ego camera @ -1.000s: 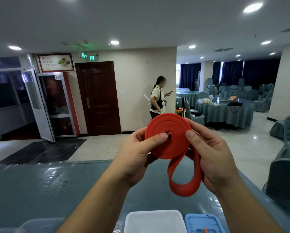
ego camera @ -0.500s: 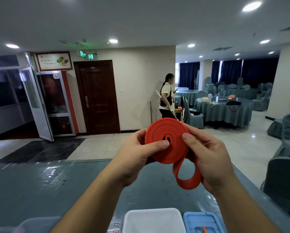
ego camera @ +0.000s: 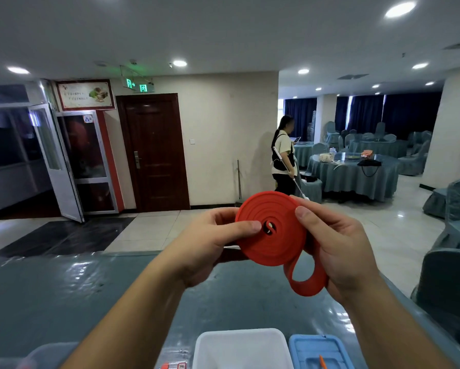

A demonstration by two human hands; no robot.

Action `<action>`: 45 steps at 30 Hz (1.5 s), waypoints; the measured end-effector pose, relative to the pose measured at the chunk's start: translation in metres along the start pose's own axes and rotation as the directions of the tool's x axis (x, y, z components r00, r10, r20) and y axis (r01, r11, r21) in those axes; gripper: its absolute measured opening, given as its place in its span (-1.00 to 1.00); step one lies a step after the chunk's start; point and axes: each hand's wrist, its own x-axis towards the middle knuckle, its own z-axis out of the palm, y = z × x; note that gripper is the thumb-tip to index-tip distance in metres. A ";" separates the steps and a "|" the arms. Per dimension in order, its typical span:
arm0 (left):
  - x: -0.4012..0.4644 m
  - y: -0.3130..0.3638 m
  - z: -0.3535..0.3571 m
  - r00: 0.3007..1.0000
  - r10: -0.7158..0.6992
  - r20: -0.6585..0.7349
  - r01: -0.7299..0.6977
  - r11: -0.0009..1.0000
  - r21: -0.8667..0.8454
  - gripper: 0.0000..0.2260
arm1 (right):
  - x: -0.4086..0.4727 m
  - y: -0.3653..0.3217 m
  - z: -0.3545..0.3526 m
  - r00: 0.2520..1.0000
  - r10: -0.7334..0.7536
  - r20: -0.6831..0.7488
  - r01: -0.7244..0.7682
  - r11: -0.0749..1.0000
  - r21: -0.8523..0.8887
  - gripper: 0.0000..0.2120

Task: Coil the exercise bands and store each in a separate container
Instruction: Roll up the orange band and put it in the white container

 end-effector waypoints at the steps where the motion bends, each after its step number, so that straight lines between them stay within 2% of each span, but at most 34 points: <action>1: 0.000 0.002 -0.003 1.000 0.008 0.004 -0.008 1.000 0.006 -0.74 | 0.000 0.001 0.000 1.000 -0.001 0.002 0.001 1.000 0.005 -0.75; 4: 0.004 -0.003 0.002 0.996 0.064 -0.058 -0.068 0.995 -0.069 -0.72 | 0.001 0.004 0.004 1.000 -0.012 -0.016 0.013 0.999 0.033 -0.71; 7: 0.006 -0.015 0.012 0.992 0.058 -0.114 -0.075 0.985 -0.154 -0.69 | 0.002 0.007 0.006 0.998 -0.008 -0.062 0.011 0.999 0.035 -0.71; 10: 0.005 -0.013 0.009 0.995 0.046 -0.090 -0.053 0.996 -0.071 -0.56 | 0.001 0.008 0.003 0.998 0.000 -0.058 0.000 1.000 -0.008 -0.73; 12: 0.005 -0.007 0.004 0.997 0.043 -0.060 -0.044 0.999 -0.029 -0.55 | 0.000 0.009 0.002 0.998 0.002 -0.059 -0.003 1.000 -0.020 -0.73; 17: 0.006 -0.016 0.015 0.989 0.084 -0.122 -0.100 0.986 -0.131 -0.50 | 0.001 0.016 0.010 0.992 0.020 -0.122 -0.011 0.998 0.069 -0.68; 20: 0.004 -0.023 0.017 0.993 0.060 -0.104 -0.072 0.991 -0.113 -0.47 | 0.000 0.018 0.008 0.986 0.057 -0.160 -0.047 0.997 0.063 -0.71; 23: 0.004 -0.018 0.010 0.996 0.029 -0.087 -0.035 0.996 -0.077 -0.52 | -0.002 0.019 0.007 0.986 0.069 -0.153 -0.070 0.998 -0.003 -0.79; 26: 0.005 -0.019 0.013 0.994 0.036 -0.099 -0.047 0.992 -0.115 -0.53 | -0.004 0.022 0.013 0.968 0.088 -0.235 -0.084 0.996 0.029 -0.89; 32: 0.005 -0.038 0.031 0.977 0.058 -0.203 -0.106 0.967 -0.233 -0.50 | -0.003 0.030 0.016 0.900 0.101 -0.423 -0.021 0.982 0.190 -0.70; 38: 0.007 -0.054 0.043 0.945 0.043 -0.326 -0.161 0.925 -0.344 -0.59 | -0.015 0.047 0.018 0.907 0.152 -0.393 -0.031 0.955 0.297 -0.65; 42: 0.008 -0.065 0.052 0.921 0.031 -0.388 -0.188 0.909 -0.373 -0.76 | -0.017 0.054 0.020 0.884 0.139 -0.447 0.008 0.950 0.311 -0.81; 45: 0.009 -0.071 0.060 0.899 0.020 -0.438 -0.216 0.889 -0.403 -0.75 | -0.020 0.061 0.020 0.864 0.145 -0.482 0.023 0.945 0.327 -0.80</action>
